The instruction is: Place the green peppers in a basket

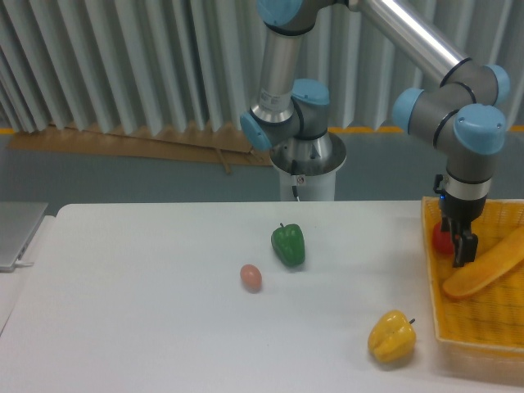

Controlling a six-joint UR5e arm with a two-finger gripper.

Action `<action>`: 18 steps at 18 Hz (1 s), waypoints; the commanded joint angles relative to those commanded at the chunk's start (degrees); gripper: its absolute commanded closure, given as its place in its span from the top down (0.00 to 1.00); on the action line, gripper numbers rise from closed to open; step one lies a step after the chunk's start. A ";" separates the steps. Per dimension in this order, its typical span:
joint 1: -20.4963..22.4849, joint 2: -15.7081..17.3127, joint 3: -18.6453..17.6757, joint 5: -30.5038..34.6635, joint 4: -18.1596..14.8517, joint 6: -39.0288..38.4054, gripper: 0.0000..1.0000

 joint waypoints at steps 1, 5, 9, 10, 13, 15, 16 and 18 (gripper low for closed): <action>0.09 0.00 0.00 0.00 0.17 0.00 1.00; 0.09 -0.61 0.00 0.00 0.26 0.00 1.00; 0.18 -0.62 0.17 -0.09 0.26 -0.17 1.00; 0.18 -0.62 0.18 -0.09 0.26 -0.18 1.00; 0.09 -0.70 0.18 -0.09 0.26 -0.18 1.00; 0.26 -0.62 0.18 -0.09 0.26 -0.09 1.00; 0.18 -0.62 0.18 -0.09 0.26 -0.17 1.00; 0.18 -0.53 0.18 -0.09 0.18 -0.18 1.00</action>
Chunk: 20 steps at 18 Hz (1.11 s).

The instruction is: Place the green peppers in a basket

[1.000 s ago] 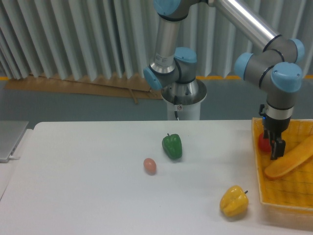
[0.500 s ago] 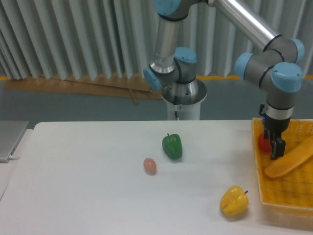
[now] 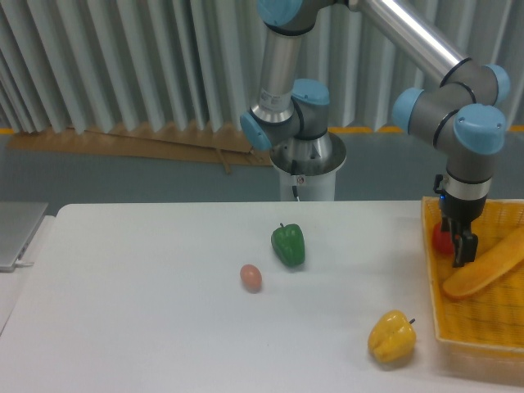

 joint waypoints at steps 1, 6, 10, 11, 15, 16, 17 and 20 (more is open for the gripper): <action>0.00 0.09 -0.09 0.00 0.00 0.09 1.00; -0.35 0.79 -0.35 -0.17 0.00 0.00 1.00; -0.88 0.88 -0.35 -0.26 0.00 0.09 1.00; -0.97 0.88 -0.44 -0.35 0.00 0.09 1.00; -1.05 0.79 -0.44 -0.53 0.00 0.17 1.00; -0.97 0.79 -0.35 -0.53 0.00 0.18 1.00; -0.97 0.70 -0.26 -0.53 0.00 0.26 1.00; -1.14 0.88 -0.26 -0.53 0.00 0.26 1.00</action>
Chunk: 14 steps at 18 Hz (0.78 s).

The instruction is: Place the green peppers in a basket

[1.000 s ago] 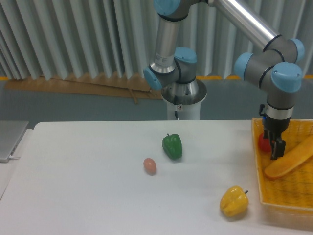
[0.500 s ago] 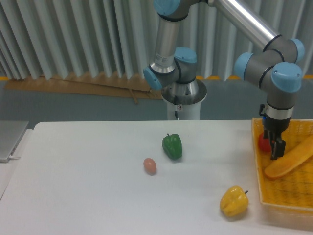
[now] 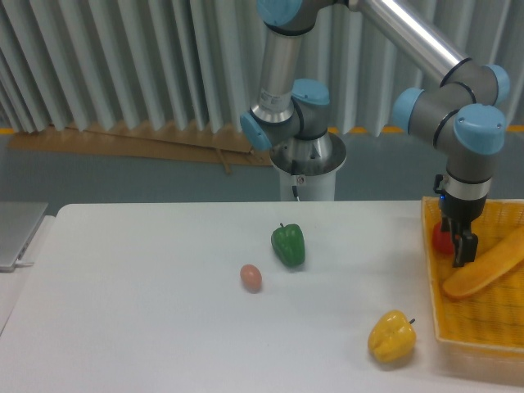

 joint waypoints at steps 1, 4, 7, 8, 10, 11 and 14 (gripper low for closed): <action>-0.61 0.00 0.00 0.00 0.00 -0.09 1.00; -1.06 -0.09 0.00 0.00 0.00 -0.18 1.00; -1.06 0.00 -0.26 0.17 0.00 -0.26 1.00; -1.06 -0.09 -0.26 0.18 -0.09 -0.26 1.00; -0.88 -0.17 -0.26 0.35 -0.09 -0.26 1.00; -0.88 -0.09 -0.26 0.53 -0.09 -0.26 1.00; -1.05 0.53 -0.44 0.70 -0.17 -1.14 1.00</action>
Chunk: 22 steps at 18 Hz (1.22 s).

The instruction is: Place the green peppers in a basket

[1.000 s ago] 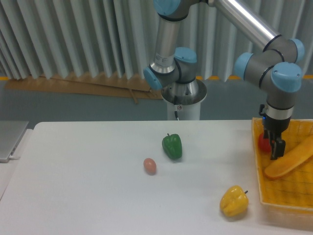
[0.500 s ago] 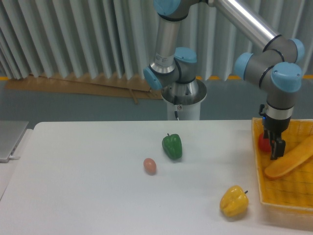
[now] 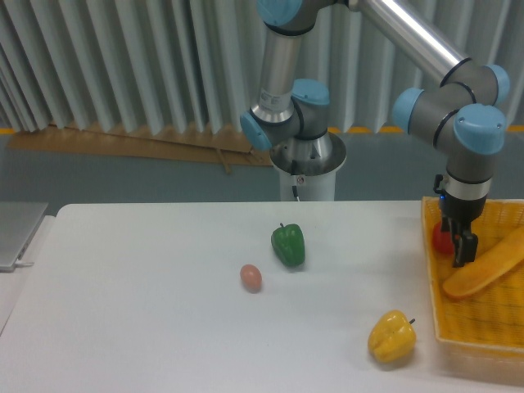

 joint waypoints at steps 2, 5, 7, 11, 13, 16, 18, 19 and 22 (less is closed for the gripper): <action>0.00 -0.17 0.00 -0.09 0.17 -0.80 1.00; 0.00 -0.35 0.00 -0.17 0.17 -0.80 1.00; 0.00 -0.35 0.00 -0.09 0.26 -0.80 1.00; 0.00 -0.35 0.00 -0.09 0.26 -0.71 1.00; 0.00 -0.44 0.00 -0.09 0.26 -0.62 1.00; -0.09 -0.53 0.09 -0.09 0.35 -0.71 1.00; 0.09 -0.70 0.52 -0.09 0.35 -0.62 1.00; 0.09 -0.70 0.53 -0.09 0.35 -0.62 1.00; 0.09 -0.61 0.27 -0.09 0.35 -0.71 1.00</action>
